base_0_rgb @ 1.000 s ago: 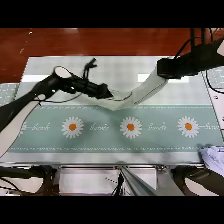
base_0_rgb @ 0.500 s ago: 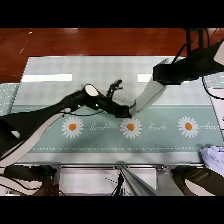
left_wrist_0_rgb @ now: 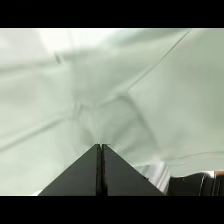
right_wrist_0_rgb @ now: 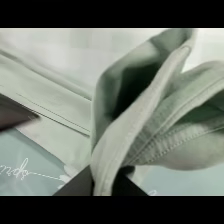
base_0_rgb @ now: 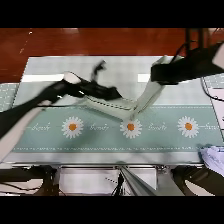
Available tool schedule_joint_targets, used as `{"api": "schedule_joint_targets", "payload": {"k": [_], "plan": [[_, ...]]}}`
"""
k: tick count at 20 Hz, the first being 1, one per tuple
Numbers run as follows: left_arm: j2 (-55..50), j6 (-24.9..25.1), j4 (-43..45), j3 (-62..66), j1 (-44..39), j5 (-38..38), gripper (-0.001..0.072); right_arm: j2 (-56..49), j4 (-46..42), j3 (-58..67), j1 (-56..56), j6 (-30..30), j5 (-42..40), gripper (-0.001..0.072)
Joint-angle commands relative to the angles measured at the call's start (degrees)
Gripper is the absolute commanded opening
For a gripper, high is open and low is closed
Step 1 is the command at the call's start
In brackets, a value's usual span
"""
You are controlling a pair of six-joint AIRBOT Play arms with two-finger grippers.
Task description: Fold the shirts.
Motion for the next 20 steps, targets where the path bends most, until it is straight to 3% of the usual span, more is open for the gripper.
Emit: {"api": "schedule_joint_targets", "payload": {"k": [1, 7, 11, 12, 13, 14, 17, 20], "plan": [[10.4, 0.5, 2.4, 0.0, 13.2, -2.3, 0.0024, -6.2, -0.5, 0.0, 4.6, 1.2, -5.1, 0.0027], [24.5, 0.5, 2.3, 0.0, 34.7, -15.8, 0.0025, -19.8, 3.3, 0.0, 11.6, 6.3, -27.8, 0.0028], [29.4, 0.5, 2.3, 0.0, 39.8, -23.2, 0.0024, -28.9, 18.9, 0.0, 12.9, 7.7, -41.6, 0.0028], [30.0, 0.5, 2.3, 0.0, 39.7, -23.4, 0.0024, -30.9, 22.5, 0.0, 13.4, 7.6, -44.2, 0.0065], [30.2, 0.5, 2.4, 0.0, 39.3, -23.5, 0.0024, -32.6, 25.9, 0.0, 14.0, 7.3, -46.4, 0.0198], [30.1, 0.5, 2.4, -0.1, 38.8, -23.7, 0.0024, -33.7, 29.0, 0.0, 14.5, 5.9, -47.7, 0.0286], [29.2, 0.5, 2.8, -0.2, 38.0, -23.6, 0.0025, -33.3, 33.1, 0.0, 14.4, -2.2, -45.0, 0.0420], [28.6, 0.5, 2.8, -0.2, 38.0, -23.6, 0.0025, -28.5, 24.4, 0.0, 10.5, -4.4, -29.7, 0.0421]]}}
